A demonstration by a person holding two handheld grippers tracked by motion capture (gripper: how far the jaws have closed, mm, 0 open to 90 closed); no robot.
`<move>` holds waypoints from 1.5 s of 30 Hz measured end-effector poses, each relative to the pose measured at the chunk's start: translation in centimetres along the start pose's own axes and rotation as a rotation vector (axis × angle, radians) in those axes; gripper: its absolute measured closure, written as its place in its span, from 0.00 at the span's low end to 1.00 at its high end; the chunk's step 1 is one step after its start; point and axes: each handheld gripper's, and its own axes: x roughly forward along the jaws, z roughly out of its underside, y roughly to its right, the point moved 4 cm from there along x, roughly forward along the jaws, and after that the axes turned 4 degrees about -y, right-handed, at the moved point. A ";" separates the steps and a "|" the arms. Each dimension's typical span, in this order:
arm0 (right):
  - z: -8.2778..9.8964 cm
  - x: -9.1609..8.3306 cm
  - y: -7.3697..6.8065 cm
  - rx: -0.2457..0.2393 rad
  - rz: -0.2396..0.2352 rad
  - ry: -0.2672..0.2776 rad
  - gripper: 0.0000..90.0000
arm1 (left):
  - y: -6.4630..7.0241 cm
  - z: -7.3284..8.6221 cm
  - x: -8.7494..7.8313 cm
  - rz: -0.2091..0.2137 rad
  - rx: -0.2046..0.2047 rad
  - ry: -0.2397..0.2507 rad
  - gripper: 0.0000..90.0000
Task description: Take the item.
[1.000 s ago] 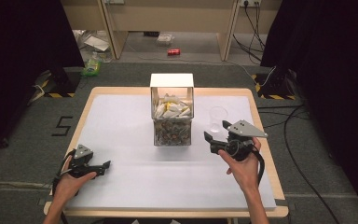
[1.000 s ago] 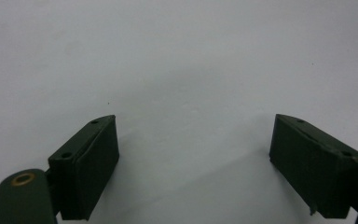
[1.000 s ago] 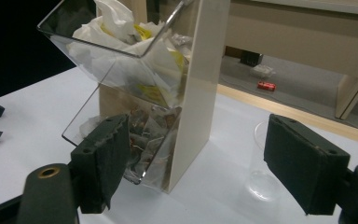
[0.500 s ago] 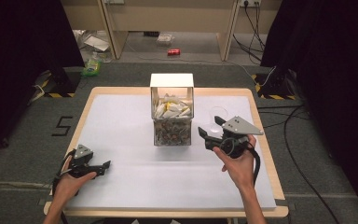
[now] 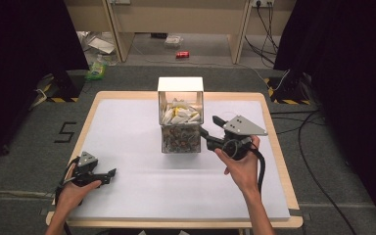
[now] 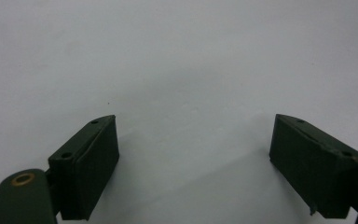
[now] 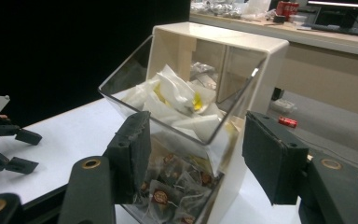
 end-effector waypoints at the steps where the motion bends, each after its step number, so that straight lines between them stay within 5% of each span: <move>1: -0.1 0.2 -0.1 -0.007 -0.002 0.002 0.48 | 0.0 0.0 0.0 0.000 0.000 0.000 0.16; 23: -1.6 3.4 -0.7 -0.035 -0.051 0.007 0.53 | 0.0 0.0 0.0 0.001 -0.001 0.001 0.16; 45: -2.9 7.5 -0.8 -0.061 -0.042 -0.063 0.58 | 0.0 0.0 0.0 0.001 -0.001 0.001 0.16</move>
